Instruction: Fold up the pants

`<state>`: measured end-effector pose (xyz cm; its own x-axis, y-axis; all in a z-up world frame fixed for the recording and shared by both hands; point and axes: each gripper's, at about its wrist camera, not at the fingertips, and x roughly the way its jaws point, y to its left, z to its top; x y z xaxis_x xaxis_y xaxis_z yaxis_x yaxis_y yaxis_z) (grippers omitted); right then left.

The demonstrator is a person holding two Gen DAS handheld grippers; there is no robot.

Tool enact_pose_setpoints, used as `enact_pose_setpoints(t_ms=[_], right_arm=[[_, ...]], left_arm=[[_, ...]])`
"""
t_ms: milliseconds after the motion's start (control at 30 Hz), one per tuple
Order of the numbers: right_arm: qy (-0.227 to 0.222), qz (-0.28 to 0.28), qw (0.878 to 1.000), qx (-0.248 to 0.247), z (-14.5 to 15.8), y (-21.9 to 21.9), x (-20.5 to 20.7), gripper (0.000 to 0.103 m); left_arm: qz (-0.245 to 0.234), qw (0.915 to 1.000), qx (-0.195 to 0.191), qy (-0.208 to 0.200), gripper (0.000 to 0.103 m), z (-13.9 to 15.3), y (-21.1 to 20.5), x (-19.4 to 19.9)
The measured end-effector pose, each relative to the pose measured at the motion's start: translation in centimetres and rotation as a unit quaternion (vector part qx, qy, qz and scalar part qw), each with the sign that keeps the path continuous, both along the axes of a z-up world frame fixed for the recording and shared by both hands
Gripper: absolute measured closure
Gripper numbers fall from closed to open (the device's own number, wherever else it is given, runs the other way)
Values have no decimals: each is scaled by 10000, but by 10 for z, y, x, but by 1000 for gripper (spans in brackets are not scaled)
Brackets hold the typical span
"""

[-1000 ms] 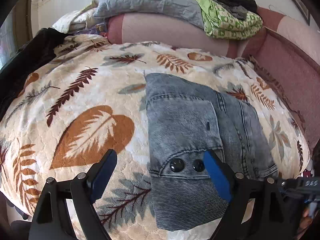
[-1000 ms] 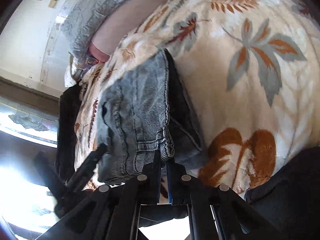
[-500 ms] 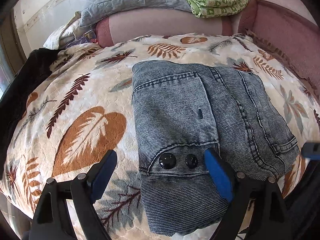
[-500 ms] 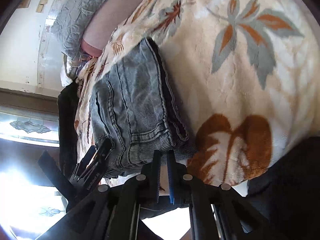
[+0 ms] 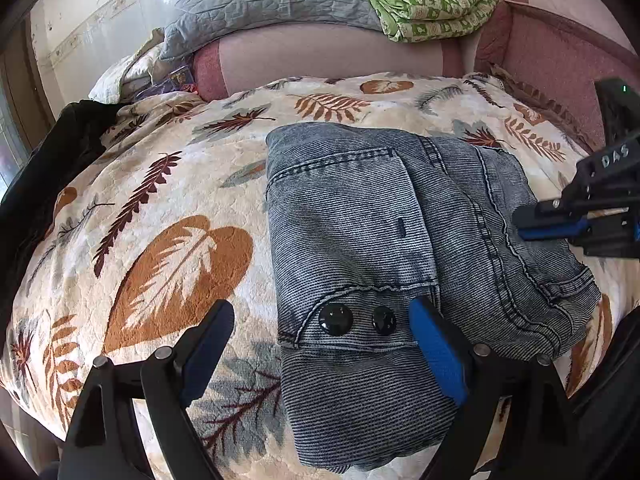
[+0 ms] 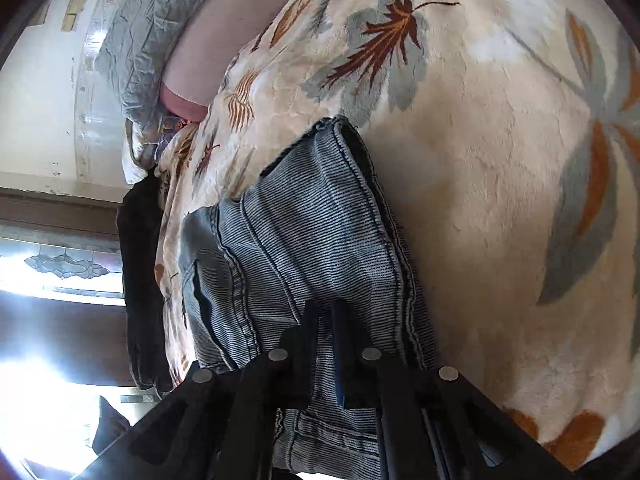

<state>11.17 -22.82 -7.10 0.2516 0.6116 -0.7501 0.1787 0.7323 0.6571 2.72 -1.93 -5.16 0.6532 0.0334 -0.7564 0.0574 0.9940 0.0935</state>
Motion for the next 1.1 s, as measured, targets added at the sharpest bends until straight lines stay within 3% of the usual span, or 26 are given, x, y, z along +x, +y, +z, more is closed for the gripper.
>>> enact_pose_setpoints(t_ms=[67, 167, 233, 300, 333, 400, 533, 633, 733, 867, 900, 933, 1000, 1100], right_arm=[[-375, 237, 9987, -256, 28, 15, 10, 89], [-693, 497, 9962, 147, 51, 40, 37, 89], [-619, 605, 9961, 186, 45, 53, 59, 87], [-413, 671, 9953, -560, 24, 54, 74, 88], [-326, 513, 9963, -614, 11, 43, 76, 103], [-138, 145, 9996, -206, -7, 24, 78, 103], [-512, 395, 9945, -823, 1, 40, 76, 103], [-428, 241, 9978, -452, -7, 29, 79, 103], [-312, 364, 9984, -308, 2, 28, 80, 102], [-632, 1061, 9895, -750, 49, 60, 86, 90], [-737, 1265, 9853, -880, 61, 74, 91, 73], [-839, 1489, 9795, -1069, 73, 91, 95, 45], [-1154, 2037, 9573, -1698, 92, 135, 105, 16], [-1375, 3008, 9053, -2666, 94, 205, 122, 15]], left_arm=[[3, 10000, -31, 1, 13, 0, 1, 1], [10, 10000, -57, 8, 13, 0, 1, 1], [9, 10000, -94, 21, 13, 0, 2, 1], [-2, 9998, -171, 43, 13, -1, 4, 2], [-8, 9998, -208, 41, 13, -1, 5, 2], [-4, 9996, -287, 35, 13, -2, 6, 3], [16, 9985, -548, 76, 13, 0, 13, 4], [162, 9953, -948, 63, 14, 11, 24, -4], [265, 9884, -1474, -257, 14, 22, 41, -22], [687, 9657, -2494, -237, 14, 19, 77, -30], [769, 9597, -2698, -164, 14, 15, 83, -28], [823, 9546, -2861, -100, 14, 11, 89, -26], [881, 9436, -3191, 48, 14, 0, 96, -23], [880, 9296, -3563, 332, 14, -14, 100, -17]])
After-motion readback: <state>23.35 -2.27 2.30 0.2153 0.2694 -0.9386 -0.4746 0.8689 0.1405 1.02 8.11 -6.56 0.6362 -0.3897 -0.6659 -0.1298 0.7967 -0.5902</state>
